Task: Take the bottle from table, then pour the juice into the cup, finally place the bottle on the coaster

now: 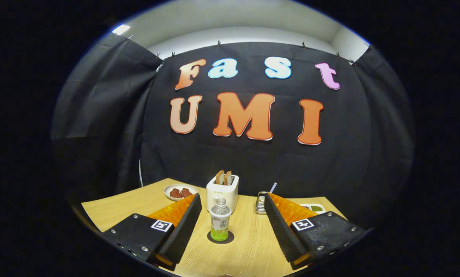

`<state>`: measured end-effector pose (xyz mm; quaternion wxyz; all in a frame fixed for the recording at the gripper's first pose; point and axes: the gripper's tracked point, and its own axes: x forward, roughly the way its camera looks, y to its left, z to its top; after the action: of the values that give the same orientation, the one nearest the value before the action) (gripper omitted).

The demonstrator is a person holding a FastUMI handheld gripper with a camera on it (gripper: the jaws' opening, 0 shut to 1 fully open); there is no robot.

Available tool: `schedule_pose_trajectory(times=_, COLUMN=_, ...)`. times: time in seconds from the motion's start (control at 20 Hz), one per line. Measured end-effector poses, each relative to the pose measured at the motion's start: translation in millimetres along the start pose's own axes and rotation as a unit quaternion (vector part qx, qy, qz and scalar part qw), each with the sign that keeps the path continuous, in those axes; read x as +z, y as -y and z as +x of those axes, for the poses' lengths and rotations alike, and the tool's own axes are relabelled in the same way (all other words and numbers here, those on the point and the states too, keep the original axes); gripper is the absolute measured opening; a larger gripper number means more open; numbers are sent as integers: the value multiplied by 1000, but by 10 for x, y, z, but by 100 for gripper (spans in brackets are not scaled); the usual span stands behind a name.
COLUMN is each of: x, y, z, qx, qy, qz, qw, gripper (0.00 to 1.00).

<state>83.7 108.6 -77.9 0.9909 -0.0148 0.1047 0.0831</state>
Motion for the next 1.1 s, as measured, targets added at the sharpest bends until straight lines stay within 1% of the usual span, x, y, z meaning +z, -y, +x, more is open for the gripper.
schedule_pose_trajectory(times=0.15, x=347, y=87, z=-312, qx=-1, qy=15, qz=15, qw=1000, gripper=97)
schedule_pose_trajectory(times=0.3, x=673, y=247, z=-551, qx=-7, qy=47, qz=14, qw=999, gripper=97)
schedule_pose_trajectory(times=0.45, x=760, y=355, z=-729, qx=-18, qy=50, qz=14, qw=998, gripper=97)
schedule_pose_trajectory(times=0.55, x=856, y=387, z=-893, qx=-15, qy=51, qz=26, qw=998, gripper=97)
schedule_pose_trajectory(times=0.7, x=1072, y=416, z=-1103, qx=-3, qy=68, qz=42, qw=997, gripper=97)
schedule_pose_trajectory(times=0.75, x=1156, y=462, z=-1148, qx=-7, qy=75, qz=38, qw=996, gripper=97)
schedule_pose_trajectory(times=0.9, x=1354, y=668, z=-1321, qx=-35, qy=87, qz=23, qw=995, gripper=97)
schedule_pose_trajectory(times=1.0, x=1443, y=690, z=-1412, qx=-40, qy=95, qz=19, qw=994, gripper=97)
schedule_pose_trajectory(times=1.1, x=1486, y=661, z=-1436, qx=-34, qy=99, qz=21, qw=994, gripper=97)
